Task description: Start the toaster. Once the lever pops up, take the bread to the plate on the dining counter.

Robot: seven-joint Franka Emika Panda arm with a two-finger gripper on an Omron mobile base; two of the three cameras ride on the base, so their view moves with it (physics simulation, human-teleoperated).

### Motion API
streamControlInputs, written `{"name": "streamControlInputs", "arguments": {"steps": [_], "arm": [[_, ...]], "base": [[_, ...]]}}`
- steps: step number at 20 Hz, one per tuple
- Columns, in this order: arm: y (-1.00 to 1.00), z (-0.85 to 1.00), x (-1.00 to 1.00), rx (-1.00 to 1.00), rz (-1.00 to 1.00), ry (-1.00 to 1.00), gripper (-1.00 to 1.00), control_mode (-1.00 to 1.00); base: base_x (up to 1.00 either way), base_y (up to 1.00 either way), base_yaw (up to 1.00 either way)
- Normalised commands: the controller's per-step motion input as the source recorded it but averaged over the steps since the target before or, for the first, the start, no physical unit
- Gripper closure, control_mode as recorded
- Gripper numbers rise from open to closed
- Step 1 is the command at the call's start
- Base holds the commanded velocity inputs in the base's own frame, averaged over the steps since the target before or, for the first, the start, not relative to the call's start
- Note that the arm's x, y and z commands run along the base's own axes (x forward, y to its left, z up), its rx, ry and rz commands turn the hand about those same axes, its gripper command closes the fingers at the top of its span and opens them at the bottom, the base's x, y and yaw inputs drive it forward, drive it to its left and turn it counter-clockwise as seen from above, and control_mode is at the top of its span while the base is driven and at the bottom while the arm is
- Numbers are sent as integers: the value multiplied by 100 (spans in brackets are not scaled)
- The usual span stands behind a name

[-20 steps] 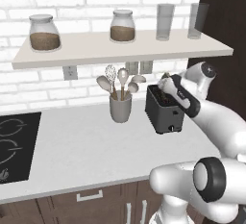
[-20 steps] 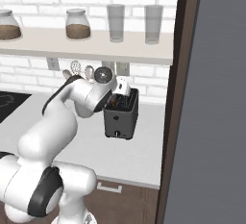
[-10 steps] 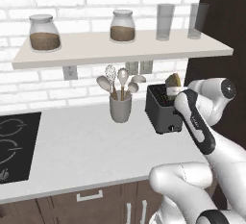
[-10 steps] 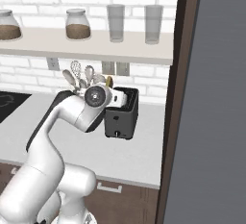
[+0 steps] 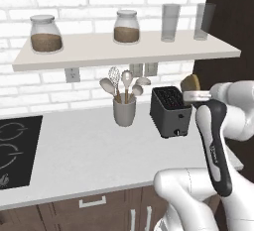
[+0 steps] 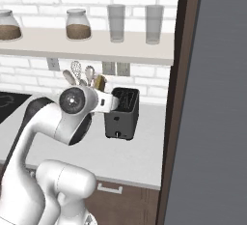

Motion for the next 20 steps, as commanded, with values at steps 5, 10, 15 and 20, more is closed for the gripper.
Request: {"name": "streamControlInputs", "arguments": {"steps": [5,10,15,20], "arm": [[0,2,-93,0,0,0,100,-100],[18,30,-48,0,0,2,100,-100],[23,4,-62,0,0,-3,100,-100],[55,0,-85,4,12,-2,100,-100]], "base": [[0,0,0],[0,0,0],[0,0,0],[0,0,0]]}}
